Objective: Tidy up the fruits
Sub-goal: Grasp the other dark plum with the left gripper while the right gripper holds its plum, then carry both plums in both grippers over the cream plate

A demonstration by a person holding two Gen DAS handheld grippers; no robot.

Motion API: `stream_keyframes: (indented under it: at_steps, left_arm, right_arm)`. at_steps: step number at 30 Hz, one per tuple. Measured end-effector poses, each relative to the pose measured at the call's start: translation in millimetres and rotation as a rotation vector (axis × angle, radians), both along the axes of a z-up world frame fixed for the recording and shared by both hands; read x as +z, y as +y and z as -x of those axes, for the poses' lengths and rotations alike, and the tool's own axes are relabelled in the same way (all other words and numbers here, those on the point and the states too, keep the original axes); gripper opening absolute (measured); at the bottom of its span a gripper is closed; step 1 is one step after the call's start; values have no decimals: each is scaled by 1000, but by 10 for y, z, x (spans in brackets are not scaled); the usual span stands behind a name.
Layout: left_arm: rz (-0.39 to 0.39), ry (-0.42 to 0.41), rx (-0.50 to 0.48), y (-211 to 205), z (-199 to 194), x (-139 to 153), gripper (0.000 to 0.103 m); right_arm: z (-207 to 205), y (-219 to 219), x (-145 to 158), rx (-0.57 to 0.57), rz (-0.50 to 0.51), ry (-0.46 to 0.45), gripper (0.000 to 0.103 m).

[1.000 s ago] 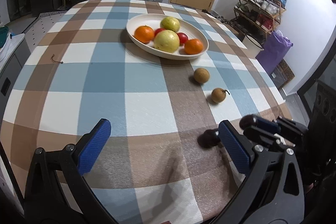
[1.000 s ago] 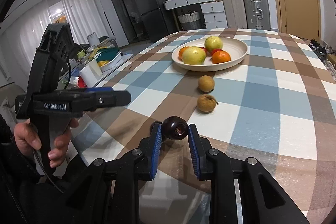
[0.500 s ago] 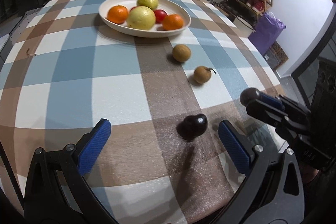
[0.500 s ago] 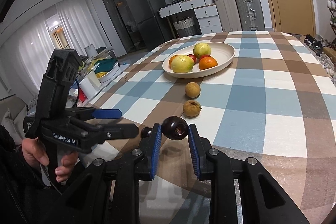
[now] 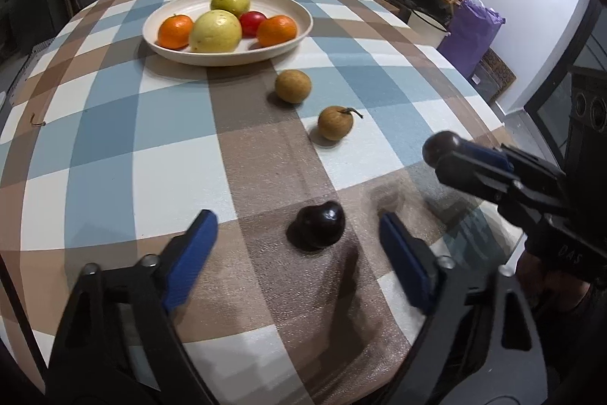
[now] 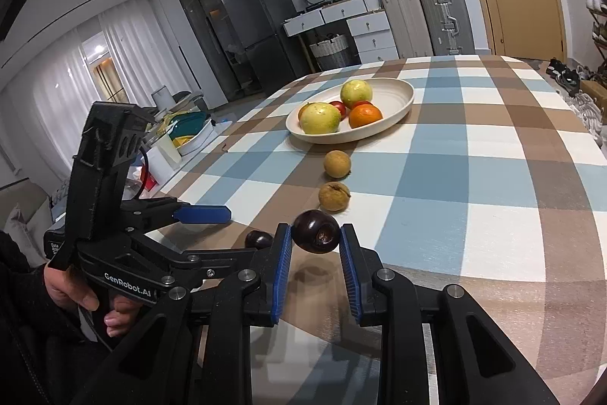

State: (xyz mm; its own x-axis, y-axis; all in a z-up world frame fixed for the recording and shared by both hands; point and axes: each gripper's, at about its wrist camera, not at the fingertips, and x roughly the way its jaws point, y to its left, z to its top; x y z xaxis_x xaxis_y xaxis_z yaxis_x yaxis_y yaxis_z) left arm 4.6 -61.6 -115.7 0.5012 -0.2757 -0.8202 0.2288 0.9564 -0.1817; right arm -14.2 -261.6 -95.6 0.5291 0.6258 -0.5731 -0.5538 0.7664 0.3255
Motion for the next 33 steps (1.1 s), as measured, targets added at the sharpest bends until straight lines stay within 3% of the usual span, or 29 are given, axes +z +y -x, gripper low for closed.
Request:
stream_keyframes:
  at_steps: [3,5,7,18,33]
  left_arm:
    - [13,7,-20,-19,5,-9,57]
    - [25,10,-36,-24,3,-4,36]
    - [35,22,-58,-41,-1,-12,24]
    - [54,11,-74,-44,-3,25,24]
    - [105,5,-28,215,-223,93,24]
  right_arm:
    - [-1,-34,13,-6,-6,-2,26]
    - [2,-51,24,-7,-7,-6,26]
    - [10,-54,34,-5,-5,-9,26]
    - [-8,-28,23,5,2,-1,26]
    - [-214,162,18,36,24,12,26]
